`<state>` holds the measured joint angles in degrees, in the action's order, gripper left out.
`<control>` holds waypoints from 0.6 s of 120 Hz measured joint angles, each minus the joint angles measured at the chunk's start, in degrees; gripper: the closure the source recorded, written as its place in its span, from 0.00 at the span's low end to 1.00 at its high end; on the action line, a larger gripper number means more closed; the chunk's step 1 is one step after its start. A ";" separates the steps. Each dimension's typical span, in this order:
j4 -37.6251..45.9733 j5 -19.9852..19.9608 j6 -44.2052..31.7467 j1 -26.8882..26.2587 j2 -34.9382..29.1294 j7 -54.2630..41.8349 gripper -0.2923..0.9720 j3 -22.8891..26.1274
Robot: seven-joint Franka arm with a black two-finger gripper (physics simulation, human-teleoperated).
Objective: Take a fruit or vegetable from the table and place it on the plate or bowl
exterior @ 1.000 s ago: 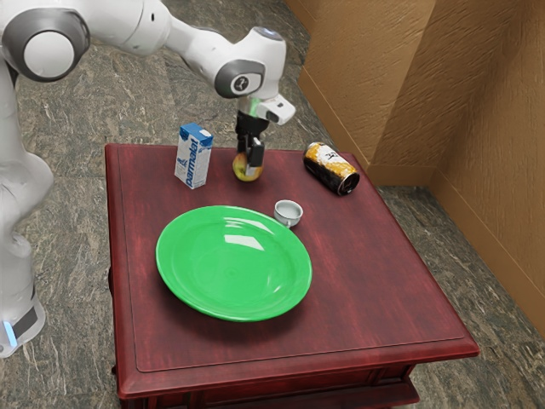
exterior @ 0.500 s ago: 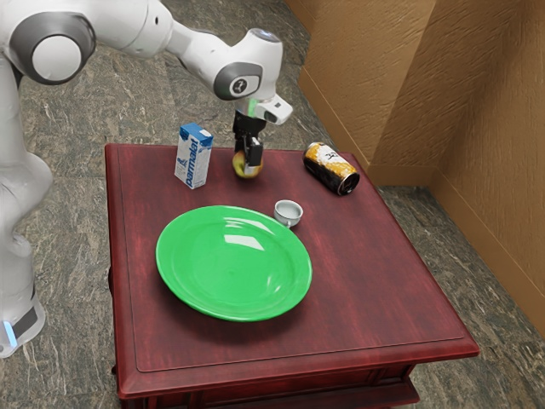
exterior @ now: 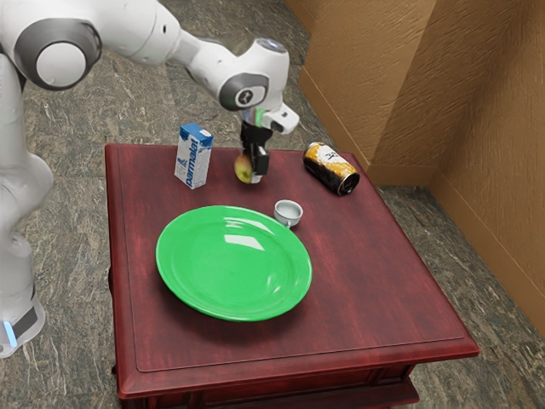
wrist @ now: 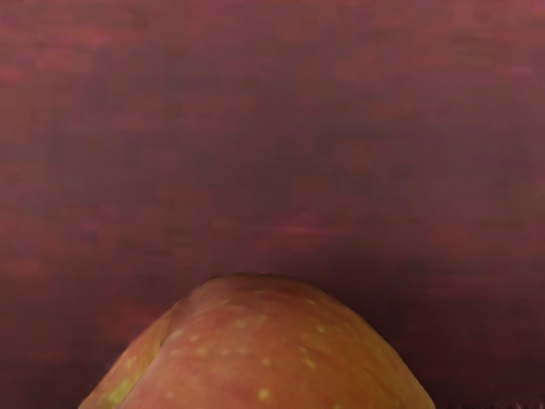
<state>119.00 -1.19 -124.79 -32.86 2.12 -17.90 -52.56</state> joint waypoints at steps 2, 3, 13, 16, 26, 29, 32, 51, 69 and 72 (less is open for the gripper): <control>-0.04 0.00 0.20 -0.11 -0.02 0.00 0.26 0.00; -0.06 0.01 0.30 -0.19 -0.02 0.00 0.27 -0.04; -0.13 0.10 1.18 -0.47 -0.05 -0.02 0.30 -0.28; -0.16 0.15 1.42 -0.39 -0.06 -0.02 0.30 -0.30; -0.22 0.33 2.21 0.10 -0.07 -0.01 0.32 -0.35; -0.23 0.38 2.37 0.26 -0.08 0.00 0.33 -0.35; -0.25 0.41 2.53 0.41 -0.08 0.00 0.33 -0.36; -0.53 0.61 3.74 0.85 -0.12 0.06 0.33 -0.37; -2.43 0.85 5.75 0.41 -0.51 0.10 0.34 -0.30; -2.87 0.87 6.11 0.29 -0.64 0.10 0.34 -0.26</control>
<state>116.13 -0.32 -118.68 -32.57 1.49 -17.80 -52.82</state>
